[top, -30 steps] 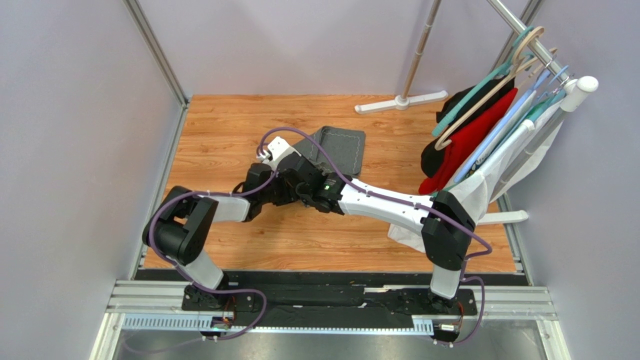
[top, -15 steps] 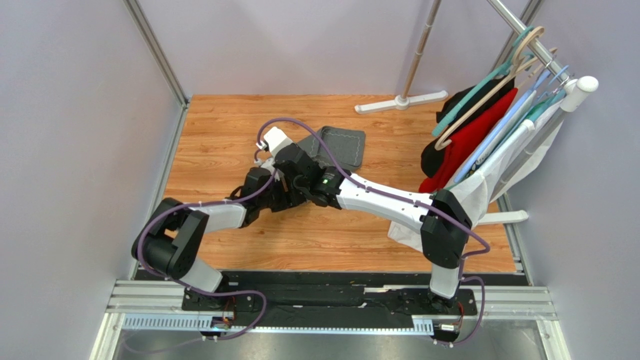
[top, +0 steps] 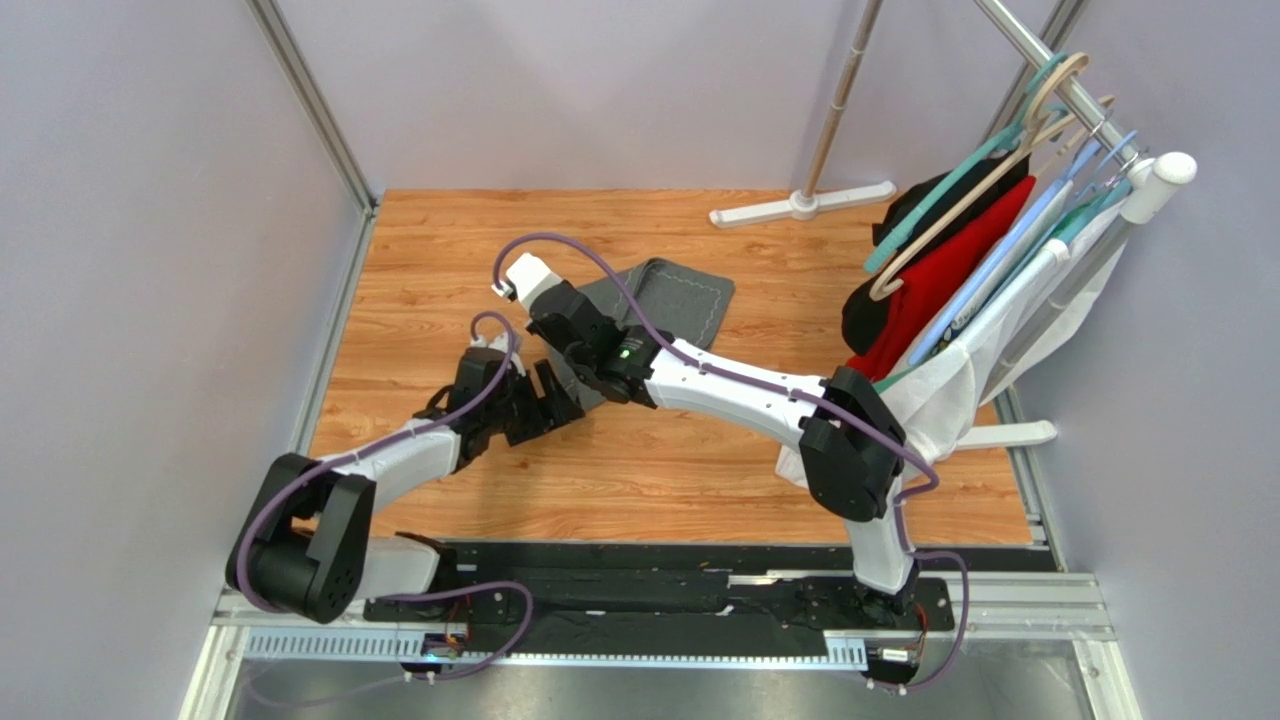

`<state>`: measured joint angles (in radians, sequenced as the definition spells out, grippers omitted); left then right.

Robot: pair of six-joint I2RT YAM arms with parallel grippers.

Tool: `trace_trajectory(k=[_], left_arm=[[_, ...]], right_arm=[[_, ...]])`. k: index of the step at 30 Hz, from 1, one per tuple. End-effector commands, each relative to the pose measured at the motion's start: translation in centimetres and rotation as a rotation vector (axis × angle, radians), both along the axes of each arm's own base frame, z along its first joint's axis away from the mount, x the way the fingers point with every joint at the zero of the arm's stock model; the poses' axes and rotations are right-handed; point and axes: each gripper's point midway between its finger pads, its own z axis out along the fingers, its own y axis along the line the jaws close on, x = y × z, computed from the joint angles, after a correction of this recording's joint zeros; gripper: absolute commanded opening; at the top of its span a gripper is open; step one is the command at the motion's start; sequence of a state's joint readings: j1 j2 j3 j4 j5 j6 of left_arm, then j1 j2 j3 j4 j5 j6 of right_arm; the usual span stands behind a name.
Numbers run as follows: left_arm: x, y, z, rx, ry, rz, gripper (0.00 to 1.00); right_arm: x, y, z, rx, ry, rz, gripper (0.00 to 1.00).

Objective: Fold the napkin, place the utensils inside, and roll it up
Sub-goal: Fold the napkin

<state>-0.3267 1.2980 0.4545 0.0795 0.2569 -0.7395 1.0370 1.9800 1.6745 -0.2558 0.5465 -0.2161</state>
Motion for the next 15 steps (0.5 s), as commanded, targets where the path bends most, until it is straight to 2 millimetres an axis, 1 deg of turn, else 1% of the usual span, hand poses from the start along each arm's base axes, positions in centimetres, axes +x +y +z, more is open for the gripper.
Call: trace_trajectory(k=[1,2,3,4,5,6,7,8,9,10,11,12,13,14,15], left_arm=[[-1.4,0.8,0.3,0.028,0.022,0.0,0.82],[-1.4,1.1,0.5,0.033,0.017,0.011,0.82],[-1.6,1.7,0.3,0.05,0.019,0.036,0.82],[-1.2,2.2,1.2,0.044,-0.014,0.066,0.83],[-1.0,2.6,1.5,0.04,-0.028,0.088,0.84],[-0.8,3.2,2.2,0.042,-0.057,0.117,0.84],[-0.5,3.6,2.7,0.048,-0.077,0.13,0.85],[0.4,4.3,3.8,0.048,-0.11,0.155,0.84],[0.9,4.8,4.3,0.055,-0.122,0.168,0.85],[1.3,5.2,4.6,0.067,-0.134,0.167,0.85],[2.5,6.2,5.8,0.063,-0.156,0.199,0.85],[2.9,6.2,6.0,0.042,-0.155,0.193,0.85],[3.4,6.5,6.3,0.019,-0.156,0.214,0.84],[4.3,6.8,6.9,0.0,-0.191,0.237,0.83],[4.8,7.1,6.6,0.006,-0.191,0.255,0.82]], right_arm=[[1.2,1.5,2.2,0.077,-0.036,0.013,0.0],[1.3,1.6,2.4,0.08,-0.036,0.014,0.0],[1.3,1.8,2.0,0.076,-0.03,0.019,0.0],[1.5,1.9,2.0,0.078,-0.031,0.019,0.0],[1.5,2.2,2.2,0.085,-0.031,0.026,0.0],[1.7,2.5,1.7,0.079,-0.025,0.032,0.0],[1.8,2.7,1.6,0.077,-0.025,0.036,0.0],[1.9,3.1,1.9,0.085,-0.03,0.041,0.0],[2.1,3.4,2.0,0.087,-0.032,0.045,0.0],[2.3,3.7,1.3,0.078,-0.026,0.048,0.0],[2.5,3.9,1.5,0.08,-0.03,0.051,0.0],[2.8,4.2,2.0,0.092,-0.033,0.056,0.0],[2.9,4.6,1.4,0.086,-0.025,0.062,0.0],[3.1,4.7,1.3,0.086,-0.022,0.064,0.0],[3.4,5.0,1.9,0.098,-0.028,0.068,0.0]])
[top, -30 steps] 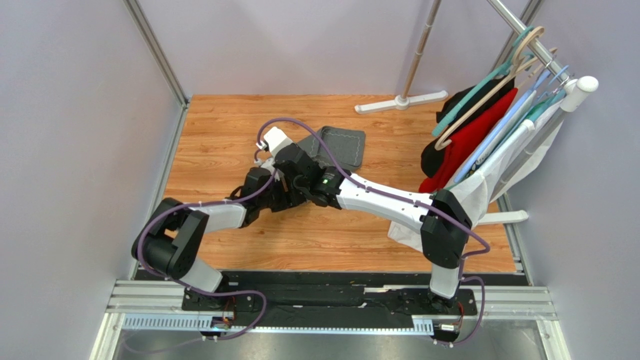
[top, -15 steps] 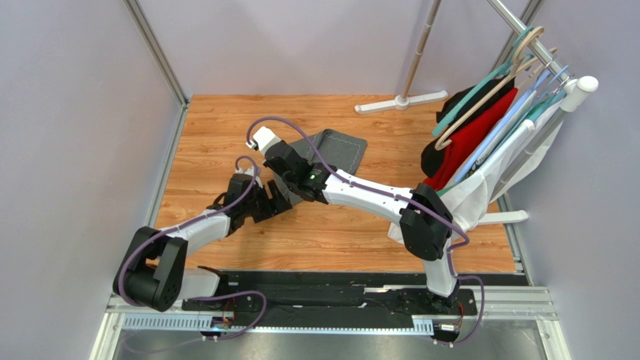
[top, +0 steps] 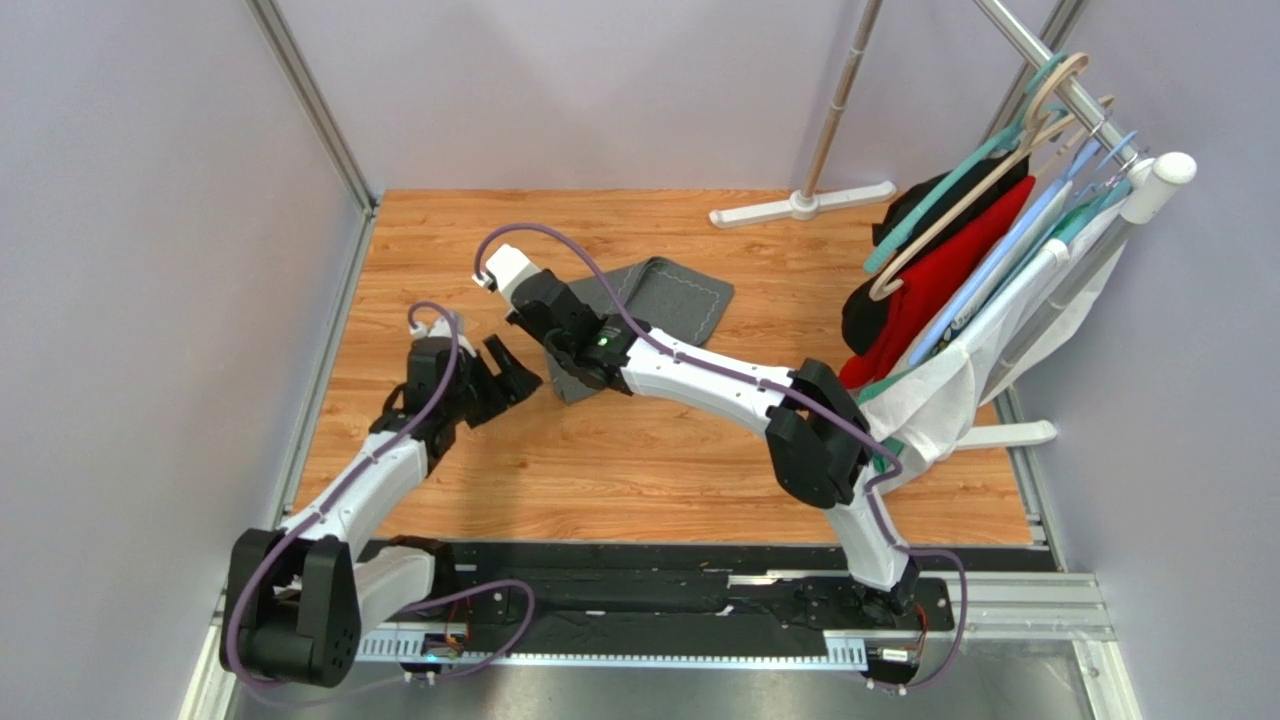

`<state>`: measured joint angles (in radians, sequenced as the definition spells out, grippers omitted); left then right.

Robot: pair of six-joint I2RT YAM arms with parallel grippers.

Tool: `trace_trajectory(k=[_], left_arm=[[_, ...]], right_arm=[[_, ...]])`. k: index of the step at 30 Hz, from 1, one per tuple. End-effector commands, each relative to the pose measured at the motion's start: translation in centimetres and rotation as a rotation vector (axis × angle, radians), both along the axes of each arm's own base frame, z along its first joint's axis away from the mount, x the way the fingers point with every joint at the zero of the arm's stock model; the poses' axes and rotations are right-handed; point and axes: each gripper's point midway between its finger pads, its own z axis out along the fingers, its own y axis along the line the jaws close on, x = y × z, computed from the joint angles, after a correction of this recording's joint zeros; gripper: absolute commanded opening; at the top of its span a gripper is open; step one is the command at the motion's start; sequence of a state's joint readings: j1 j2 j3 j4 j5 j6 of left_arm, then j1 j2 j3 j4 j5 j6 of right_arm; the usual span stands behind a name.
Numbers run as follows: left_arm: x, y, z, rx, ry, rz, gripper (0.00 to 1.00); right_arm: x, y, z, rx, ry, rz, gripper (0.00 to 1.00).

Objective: Fold the napkin, place the utensils inside, and roll it up
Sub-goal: Fold the napkin

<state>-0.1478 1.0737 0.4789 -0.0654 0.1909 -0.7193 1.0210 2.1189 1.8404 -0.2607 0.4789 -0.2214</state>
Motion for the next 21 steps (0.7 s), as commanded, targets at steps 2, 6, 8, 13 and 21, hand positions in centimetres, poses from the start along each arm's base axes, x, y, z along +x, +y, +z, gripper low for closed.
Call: trace_trajectory(k=[2,6,8,13,21], left_arm=[[4.0,0.7,2.6,-0.035,-0.133,0.047,0.8],[5.6,-0.1,1.4,-0.074,-0.127,0.027,0.73],[6.3,-0.5,1.3,-0.083,-0.125,0.011,0.72],[7.3,-0.4,-0.2,-0.091,-0.106,0.035,0.62],[8.7,0.6,-2.6,-0.032,-0.03,0.087,0.51]], right_arm=[[1.9,2.0,1.6,0.052,-0.031,0.021,0.0],[3.5,2.1,0.3,0.053,0.001,0.017,0.0],[4.0,2.6,-0.6,0.055,0.011,0.019,0.0],[5.6,2.8,-1.8,0.073,0.036,0.013,0.0],[7.8,2.8,-2.9,0.112,0.058,-0.004,0.0]])
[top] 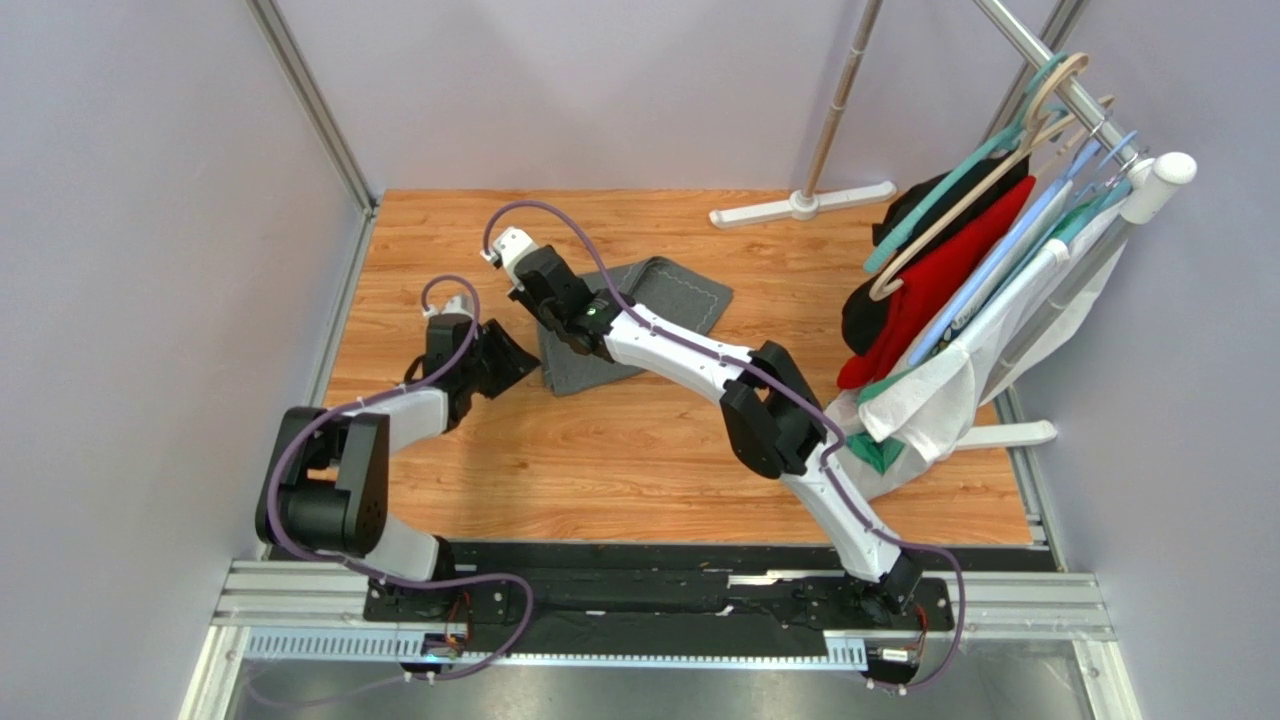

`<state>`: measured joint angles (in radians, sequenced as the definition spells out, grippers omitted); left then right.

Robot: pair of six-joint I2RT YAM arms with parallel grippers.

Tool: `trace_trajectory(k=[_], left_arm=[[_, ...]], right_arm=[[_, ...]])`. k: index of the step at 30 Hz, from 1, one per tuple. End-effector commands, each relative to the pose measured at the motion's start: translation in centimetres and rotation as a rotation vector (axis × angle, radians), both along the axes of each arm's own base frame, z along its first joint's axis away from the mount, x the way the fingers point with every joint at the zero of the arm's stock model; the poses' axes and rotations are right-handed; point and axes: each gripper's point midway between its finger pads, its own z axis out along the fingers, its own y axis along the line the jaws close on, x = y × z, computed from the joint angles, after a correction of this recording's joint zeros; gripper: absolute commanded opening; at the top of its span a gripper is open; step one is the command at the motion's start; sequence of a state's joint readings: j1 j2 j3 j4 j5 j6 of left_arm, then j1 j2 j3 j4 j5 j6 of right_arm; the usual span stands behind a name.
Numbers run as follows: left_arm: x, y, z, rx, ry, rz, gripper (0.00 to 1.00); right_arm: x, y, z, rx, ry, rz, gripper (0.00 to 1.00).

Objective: Fold the napkin, place the utensils inside, and roll it up
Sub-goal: Fold the napkin

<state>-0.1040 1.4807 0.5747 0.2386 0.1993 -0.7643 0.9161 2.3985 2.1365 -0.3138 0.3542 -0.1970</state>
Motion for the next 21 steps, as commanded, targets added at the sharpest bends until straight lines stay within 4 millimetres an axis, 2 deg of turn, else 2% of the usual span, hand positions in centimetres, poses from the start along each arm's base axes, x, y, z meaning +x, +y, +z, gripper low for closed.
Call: trace_trajectory(k=[1,4,8,11,19,21], left_arm=[[2.1,0.4,1.0,0.013,-0.043,0.026,0.51],[2.7,0.2,1.1,0.01,-0.048,0.02,0.49],[3.0,0.4,1.4,0.017,-0.055,0.03,0.48],[3.0,0.1,1.4,0.007,-0.052,0.018,0.48],[2.7,-0.1,1.4,-0.004,-0.049,0.006,0.48],[2.6,-0.4,1.3,-0.013,-0.044,-0.004,0.48]], right_arm=[[1.3,1.2,1.9,0.081,-0.019,0.0,0.0],[1.9,1.3,1.9,0.097,-0.025,-0.009,0.0],[2.9,1.6,0.6,0.103,-0.025,-0.02,0.0],[3.5,1.7,0.4,0.114,-0.03,-0.03,0.0],[5.0,1.4,-2.2,0.133,-0.019,-0.075,0.02],[5.3,1.4,-2.0,0.143,-0.025,-0.084,0.02]])
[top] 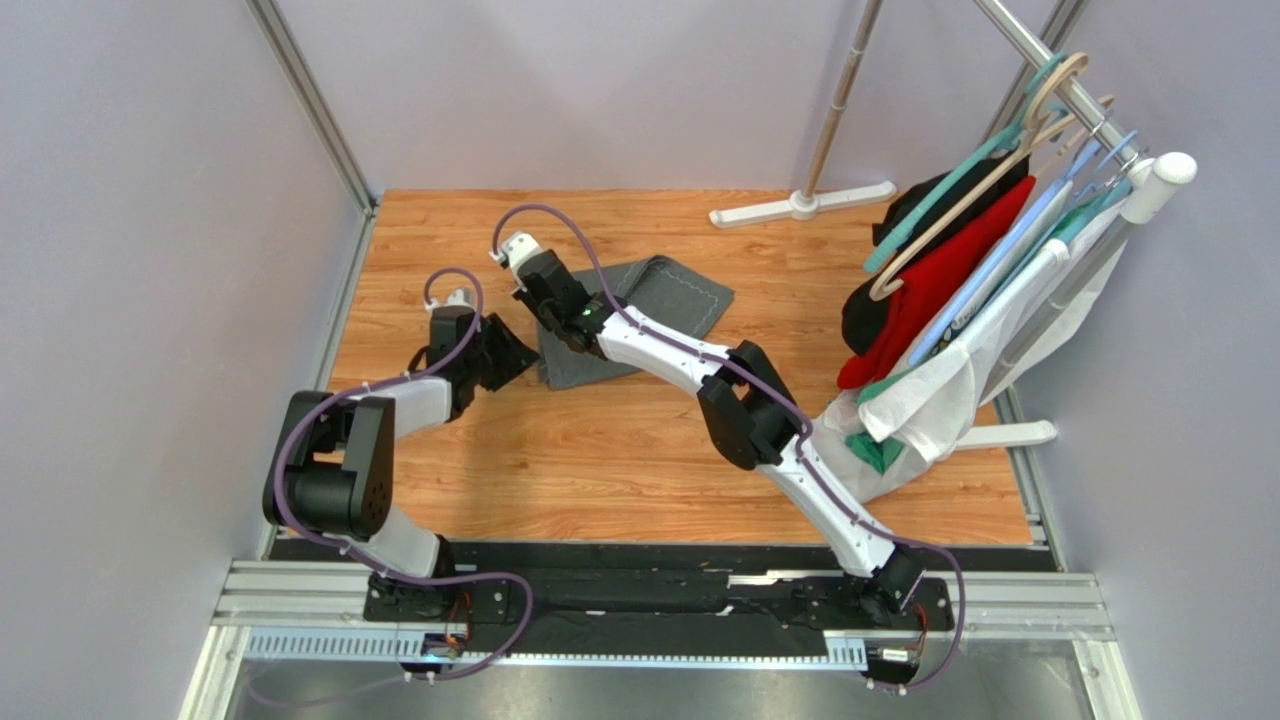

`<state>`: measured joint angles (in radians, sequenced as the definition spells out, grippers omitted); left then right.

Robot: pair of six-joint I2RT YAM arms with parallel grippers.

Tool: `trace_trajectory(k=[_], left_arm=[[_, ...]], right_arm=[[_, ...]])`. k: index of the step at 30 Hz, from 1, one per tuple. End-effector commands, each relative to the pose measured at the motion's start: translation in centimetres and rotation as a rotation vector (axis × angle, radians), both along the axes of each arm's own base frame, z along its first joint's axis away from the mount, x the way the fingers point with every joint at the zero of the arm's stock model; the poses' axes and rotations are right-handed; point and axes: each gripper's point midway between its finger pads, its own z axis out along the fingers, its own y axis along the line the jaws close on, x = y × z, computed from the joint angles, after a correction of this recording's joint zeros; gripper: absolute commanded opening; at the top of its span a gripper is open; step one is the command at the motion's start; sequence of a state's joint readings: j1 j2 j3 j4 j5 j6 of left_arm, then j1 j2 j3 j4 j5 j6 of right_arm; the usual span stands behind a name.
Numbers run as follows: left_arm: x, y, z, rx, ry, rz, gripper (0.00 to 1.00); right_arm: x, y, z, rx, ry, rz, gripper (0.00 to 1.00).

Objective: Fold the napkin, place the utensils inside, and roll it up
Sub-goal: Fold the napkin

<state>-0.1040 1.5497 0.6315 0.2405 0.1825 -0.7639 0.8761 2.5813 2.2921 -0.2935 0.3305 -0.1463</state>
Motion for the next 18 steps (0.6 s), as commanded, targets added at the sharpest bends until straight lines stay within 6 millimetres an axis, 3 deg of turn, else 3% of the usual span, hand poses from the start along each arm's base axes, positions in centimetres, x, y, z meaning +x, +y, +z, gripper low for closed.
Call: trace_trajectory(k=[1,4,5,7,8,9,12,17,18], left_arm=[[1.0,-0.5,1.8,-0.029,-0.054,-0.018,0.48],[1.1,-0.5,1.7,-0.03,-0.051,-0.017,0.5],[1.1,-0.6,1.7,-0.032,-0.049,-0.017,0.5],[1.2,-0.6,1.7,-0.033,-0.049,-0.021,0.53],[1.0,-0.6,1.6,-0.031,-0.043,-0.02,0.54],[1.0,-0.6,1.7,-0.029,-0.045,-0.019,0.55],[0.8,-0.5,1.9,-0.031,-0.05,-0.016,0.56],[0.9,-0.7,1.7,-0.039,-0.05,-0.022,0.57],[1.0,-0.9,1.6,-0.049,-0.049,-0.025,0.57]], right_arm=[[2.3,0.4,2.8,0.101,-0.068,-0.049,0.03],[2.6,0.5,3.2,0.122,-0.078,-0.057,0.15],[2.6,0.5,3.3,0.126,-0.078,-0.06,0.29],[2.9,0.2,3.5,0.141,-0.072,-0.073,0.39],[2.9,0.2,3.8,0.147,-0.073,-0.075,0.54],[3.2,-0.2,4.1,0.156,-0.073,-0.087,0.58],[3.8,-0.7,6.0,0.197,-0.09,-0.109,0.66],[3.7,-1.9,10.2,0.243,-0.117,-0.124,0.69],[3.2,-2.4,12.9,0.27,-0.137,-0.124,0.69]])
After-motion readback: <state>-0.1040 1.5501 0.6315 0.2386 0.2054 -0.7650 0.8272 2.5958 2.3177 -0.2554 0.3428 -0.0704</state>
